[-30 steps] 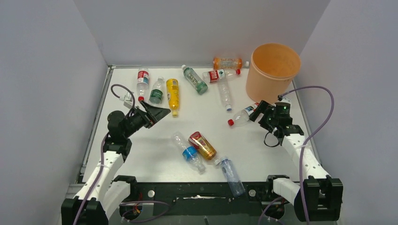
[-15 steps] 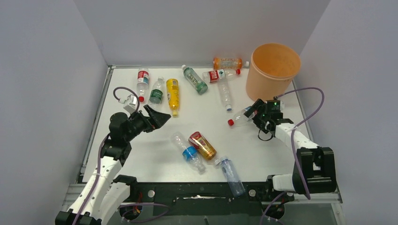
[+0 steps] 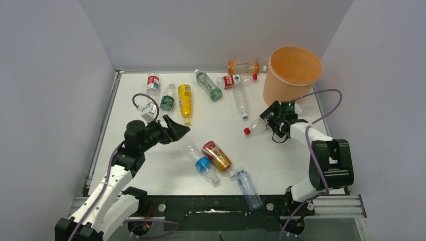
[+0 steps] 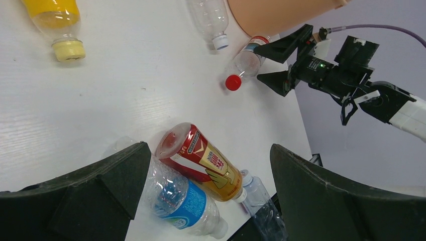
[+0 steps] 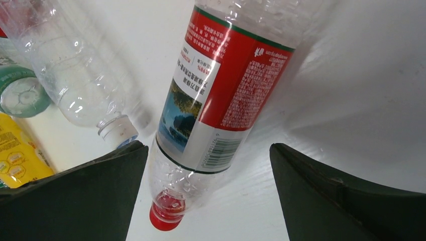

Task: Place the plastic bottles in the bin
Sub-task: Pick up the plastic bottle at the center of the board.

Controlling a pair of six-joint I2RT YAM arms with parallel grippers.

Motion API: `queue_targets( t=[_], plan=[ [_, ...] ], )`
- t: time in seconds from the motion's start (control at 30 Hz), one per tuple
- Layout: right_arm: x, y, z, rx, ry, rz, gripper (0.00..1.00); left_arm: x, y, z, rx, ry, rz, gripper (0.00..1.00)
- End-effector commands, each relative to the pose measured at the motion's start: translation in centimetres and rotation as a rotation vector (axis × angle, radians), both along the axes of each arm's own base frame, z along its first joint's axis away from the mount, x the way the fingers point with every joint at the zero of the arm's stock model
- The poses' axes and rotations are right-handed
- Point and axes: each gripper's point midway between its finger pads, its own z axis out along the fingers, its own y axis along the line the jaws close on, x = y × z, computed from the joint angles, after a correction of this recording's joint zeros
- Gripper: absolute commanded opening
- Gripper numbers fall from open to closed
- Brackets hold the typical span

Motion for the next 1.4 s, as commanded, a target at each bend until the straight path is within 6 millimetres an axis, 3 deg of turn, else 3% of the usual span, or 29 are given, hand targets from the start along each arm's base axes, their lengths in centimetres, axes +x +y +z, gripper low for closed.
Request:
queue_targets(
  t=[0.0, 0.33, 0.53, 0.67, 0.9, 1.17, 1.37],
  plan=[
    [2.9, -0.1, 1.7, -0.009, -0.075, -0.03, 0.98, 0.8, -0.4, 2.8, 0.006, -0.091, 0.001, 0.91],
    [2.8, 0.0, -0.7, -0.032, -0.025, -0.006, 0.99, 1.1, -1.1, 2.1, 0.025, -0.073, -0.01, 0.91],
    [0.5, -0.8, -0.4, -0.059, -0.049, -0.013, 0.83, 1.0, -1.5, 1.9, 0.0, -0.059, -0.017, 0.91],
    [-1.4, -1.1, -0.4, -0.073, -0.062, 0.0, 0.63, 0.8, -2.1, 0.7, -0.003, -0.024, -0.032, 0.91],
    [-3.6, -1.1, 1.9, -0.145, -0.121, 0.063, 0.56, 1.0, -2.7, 0.2, -0.018, -0.011, -0.026, 0.91],
    [-6.8, -0.9, 5.3, -0.201, -0.22, 0.107, 0.56, 1.1, -3.4, 0.1, -0.001, 0.001, -0.042, 0.91],
    [-8.0, 0.1, 7.6, -0.211, -0.307, 0.176, 0.56, 1.5, -4.2, 0.3, 0.023, 0.001, -0.054, 0.91]
  ],
)
